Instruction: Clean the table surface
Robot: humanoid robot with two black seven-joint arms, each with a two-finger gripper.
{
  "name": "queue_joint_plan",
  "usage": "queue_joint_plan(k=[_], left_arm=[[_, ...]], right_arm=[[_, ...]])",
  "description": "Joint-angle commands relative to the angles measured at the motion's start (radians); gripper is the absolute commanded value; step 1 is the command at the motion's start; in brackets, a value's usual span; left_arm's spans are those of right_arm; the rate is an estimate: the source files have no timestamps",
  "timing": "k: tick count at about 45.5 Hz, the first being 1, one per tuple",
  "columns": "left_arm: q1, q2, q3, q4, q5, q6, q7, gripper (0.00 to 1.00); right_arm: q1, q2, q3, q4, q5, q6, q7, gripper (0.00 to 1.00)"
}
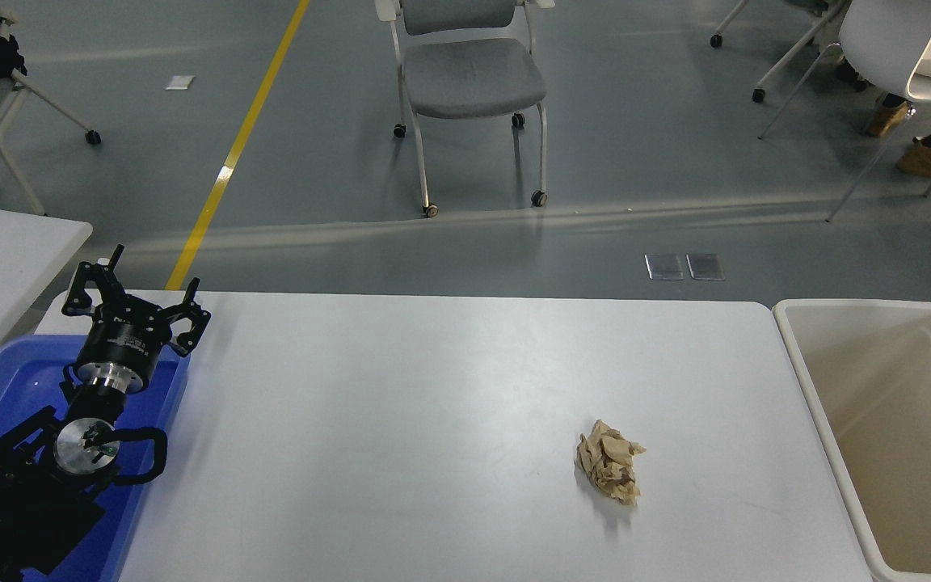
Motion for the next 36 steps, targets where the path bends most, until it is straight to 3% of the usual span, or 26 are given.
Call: queue_joint_plan(k=[1,23,36], left_arm=[[0.0,0.0,0.0,-0.001,0.0,0.0,0.0,1.0],[0.0,0.0,0.0,-0.001,0.0,0.0,0.0,1.0],[0.0,0.0,0.0,0.001,0.0,0.0,0.0,1.0]], right_arm=[[0.039,-0.025,0.219,0.121,0.003,-0.001,0.011,0.98],[0.026,-0.057,0.402,0.442,0.013,0.011,0.002,0.98],[0.004,-0.025,0.451,0.462,0.28,0.009,0.007,0.98]])
